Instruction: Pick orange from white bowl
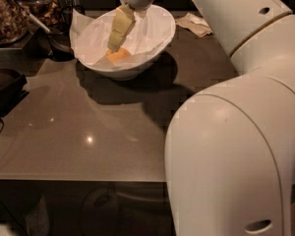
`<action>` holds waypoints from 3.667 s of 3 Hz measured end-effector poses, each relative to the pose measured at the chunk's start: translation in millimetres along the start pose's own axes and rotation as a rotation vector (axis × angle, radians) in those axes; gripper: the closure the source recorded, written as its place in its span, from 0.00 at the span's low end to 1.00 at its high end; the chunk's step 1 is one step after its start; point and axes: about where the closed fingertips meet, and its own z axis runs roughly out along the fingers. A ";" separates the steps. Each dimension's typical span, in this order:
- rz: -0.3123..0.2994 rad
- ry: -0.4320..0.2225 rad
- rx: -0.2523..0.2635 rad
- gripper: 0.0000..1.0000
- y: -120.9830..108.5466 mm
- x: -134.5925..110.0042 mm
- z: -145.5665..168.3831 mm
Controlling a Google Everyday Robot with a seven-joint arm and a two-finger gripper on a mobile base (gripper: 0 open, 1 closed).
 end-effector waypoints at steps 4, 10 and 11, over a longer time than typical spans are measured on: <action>0.023 0.016 -0.095 0.21 -4.9 -16.5 48.7; 0.059 0.113 -0.188 0.38 2.0 4.4 110.4; 0.060 0.127 -0.209 0.36 4.8 7.2 123.1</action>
Offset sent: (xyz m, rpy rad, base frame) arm 0.0111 0.0206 -0.0222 -0.0351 0.1345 0.0490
